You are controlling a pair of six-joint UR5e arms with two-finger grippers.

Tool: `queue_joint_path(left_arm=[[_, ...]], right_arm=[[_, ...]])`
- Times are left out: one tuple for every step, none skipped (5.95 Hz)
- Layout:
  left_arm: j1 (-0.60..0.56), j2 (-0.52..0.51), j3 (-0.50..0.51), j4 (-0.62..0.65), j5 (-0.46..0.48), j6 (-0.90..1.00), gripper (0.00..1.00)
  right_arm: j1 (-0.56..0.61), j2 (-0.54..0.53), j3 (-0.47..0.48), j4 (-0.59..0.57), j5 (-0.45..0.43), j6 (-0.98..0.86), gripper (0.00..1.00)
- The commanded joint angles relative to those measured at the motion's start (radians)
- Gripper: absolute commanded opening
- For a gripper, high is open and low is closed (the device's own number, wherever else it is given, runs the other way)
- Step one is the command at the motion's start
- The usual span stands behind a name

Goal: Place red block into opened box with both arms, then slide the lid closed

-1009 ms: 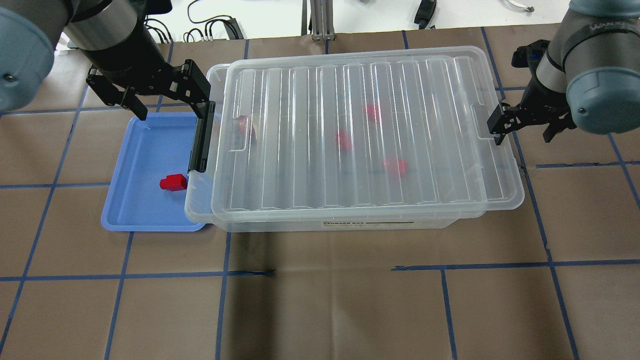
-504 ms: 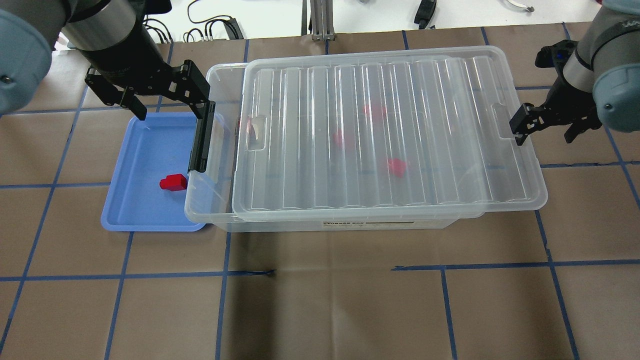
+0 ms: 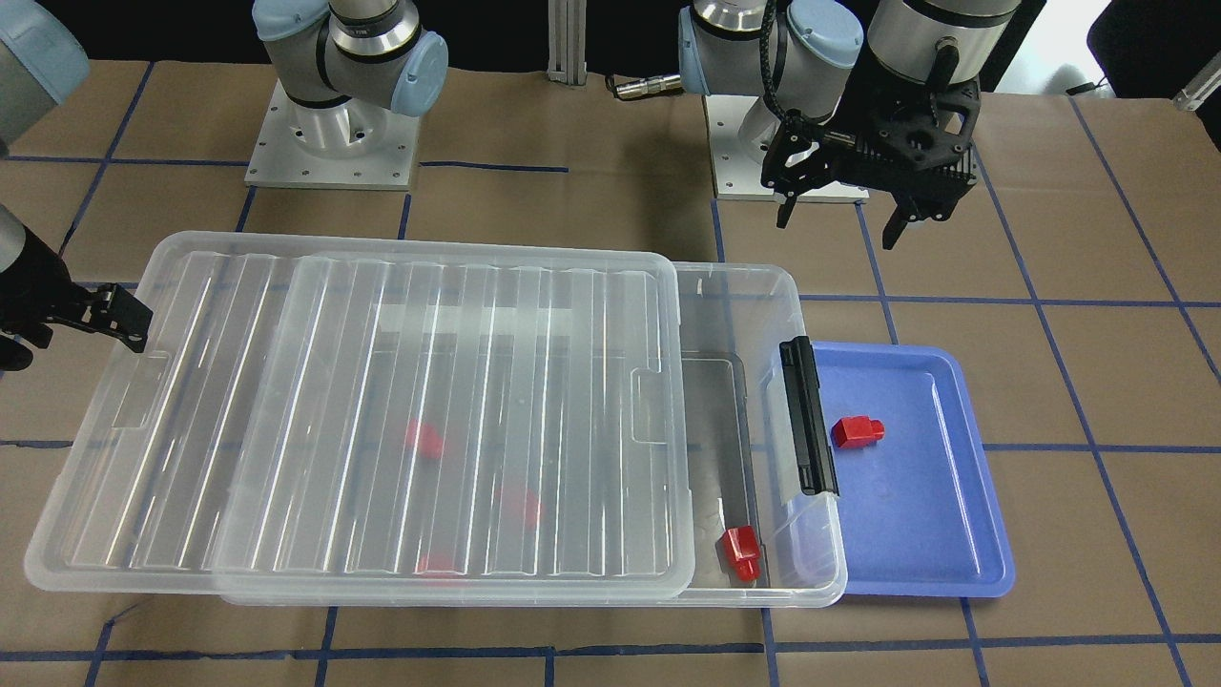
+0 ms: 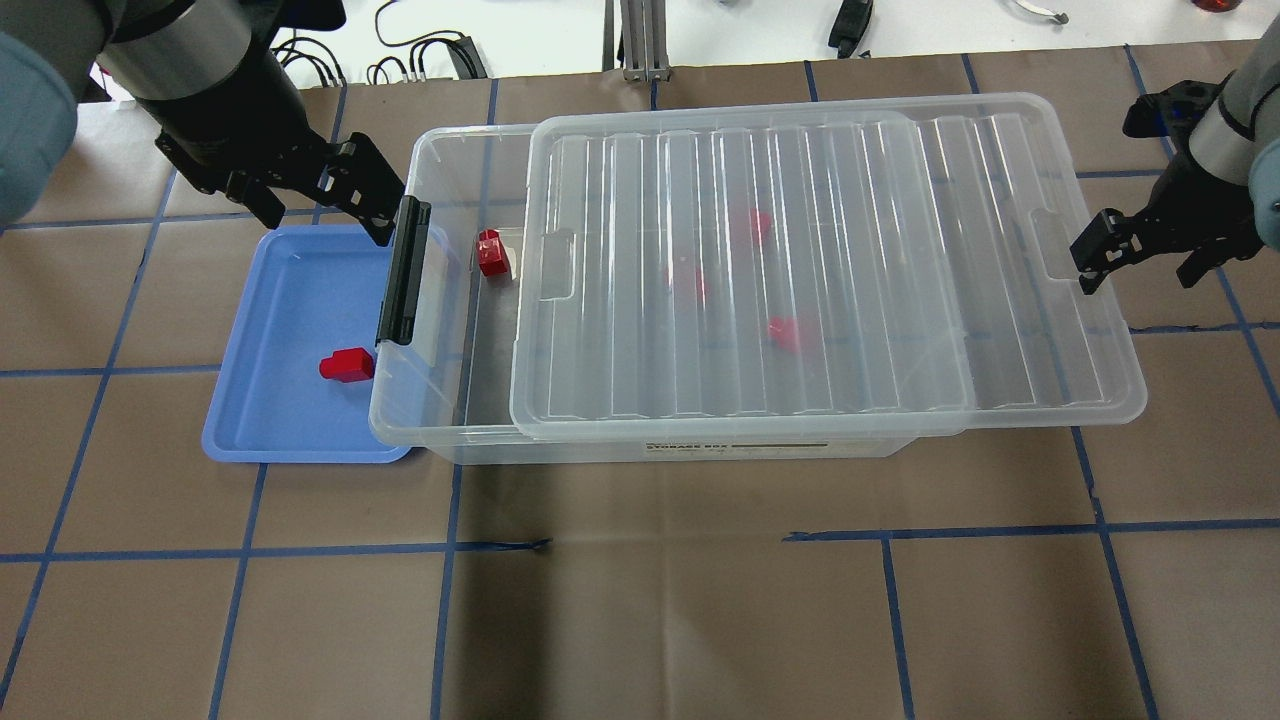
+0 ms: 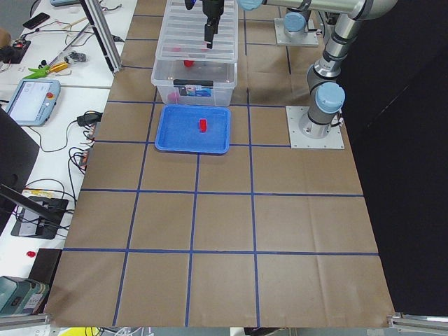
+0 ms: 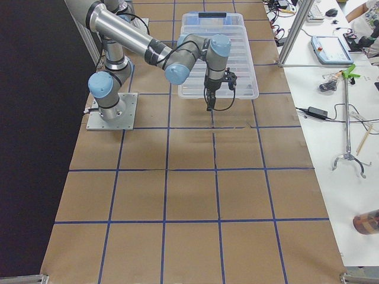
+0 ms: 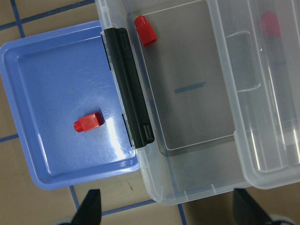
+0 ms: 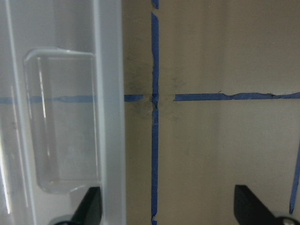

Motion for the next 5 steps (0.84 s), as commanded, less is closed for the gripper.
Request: queue_joint_path(left_arm=[[0.04,-0.011,-0.047,0.009,-0.002,0.25,0.97],[0.116,-0.019,-0.096,0.08,-0.003,0.362,0.97],[0.159,-0.028,-0.142,0.113,-0.008,0.576,0.97],[0.172,-0.046,-0.185,0.182,-0.003,0.716,0.97],[0.204,-0.08,-0.22,0.24,-0.003,0.886,0.97]], right_arm=[[-0.04,0.0,0.0,-0.05,-0.028,-0.073,1.0],[-0.082,0.0,0.0,-0.05,-0.026,-0.084,1.0],[-0.101,0.0,0.0,-0.05,-0.028,-0.112,1.0],[-0.118,0.0,0.0,-0.052,-0.028,-0.112,1.0],[-0.13,0.0,0.0,-0.056,-0.029,-0.112,1.0]])
